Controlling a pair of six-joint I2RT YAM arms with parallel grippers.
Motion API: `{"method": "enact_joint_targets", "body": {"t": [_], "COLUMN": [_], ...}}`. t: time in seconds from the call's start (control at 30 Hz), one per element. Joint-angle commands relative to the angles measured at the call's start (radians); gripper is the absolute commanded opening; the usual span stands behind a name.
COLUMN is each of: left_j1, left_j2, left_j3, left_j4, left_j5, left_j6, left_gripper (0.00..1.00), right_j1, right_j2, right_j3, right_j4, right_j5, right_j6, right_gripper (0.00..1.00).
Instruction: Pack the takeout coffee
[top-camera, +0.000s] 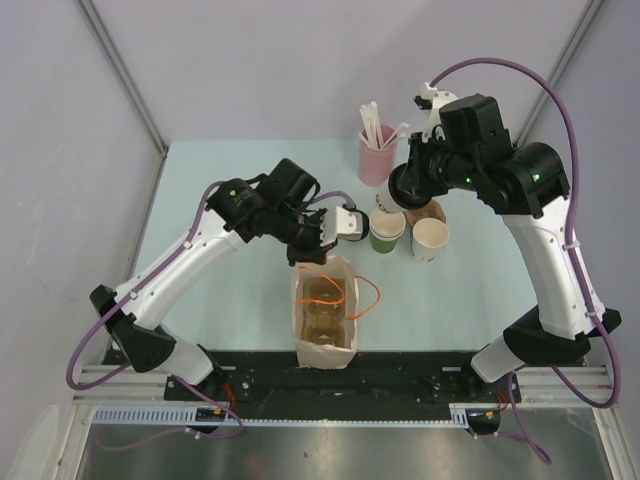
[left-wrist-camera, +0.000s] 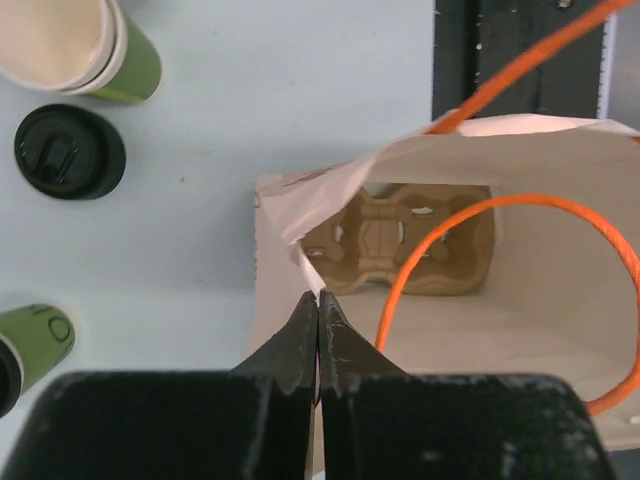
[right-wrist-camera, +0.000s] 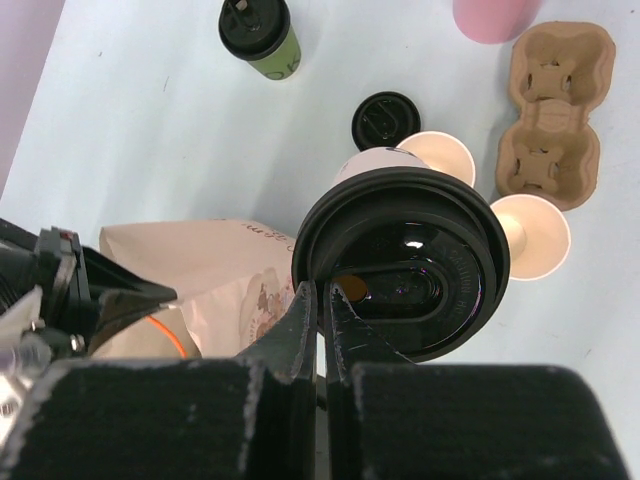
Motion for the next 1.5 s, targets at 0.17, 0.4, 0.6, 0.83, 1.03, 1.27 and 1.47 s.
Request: {"method": "enact_joint_targets", "body": {"t": [0.17, 0.4, 0.6, 0.83, 1.03, 1.27, 1.47], "left_j1": [-0.063, -0.063, -0.063, -0.061, -0.043, 0.014, 0.039], "left_j2": [-0.035, -0.018, -0.007, -0.007, -0.103, -0.302, -0.308], "left_j3": [0.08, 0.079, 0.11, 0.221, 0.288, -0.028, -0.068], "left_j4": [-0.007, 0.021, 0.053, 0.067, 0.064, 0.06, 0.06], "left_j5": [-0.082, -0.159, -0.211, -0.255, -0.28, -0.383, -0.303], "left_j6": [-0.068, -0.071, -0.097, -0.155, -0.281, -0.416, -0.577], "left_gripper": [0.0, 0.04, 0.38, 0.71, 0.8, 0.75, 0.8], "right_j1": [-0.005, -0.002, 0.019, 0.079, 0.107, 0.297, 0.422], "right_j2": [0.008, 0.013, 0.022, 0.028, 0.014, 0.002, -0.001], "right_j3": [0.059, 0.047, 0.068, 0.084, 0.113, 0.102, 0.099], "right_j4": [-0.149, -0.149, -0.149, -0.149, -0.149, -0.151, -0.149], "right_j5": [-0.027, -0.058, -0.058, -0.039, -0.027, -0.073, -0.07], "right_j6": [-0.046, -0.056, -0.047, -0.038, -0.024, -0.035, -0.032], "right_gripper": [0.0, 0.0, 0.0, 0.0, 0.0, 0.0, 0.0]}}
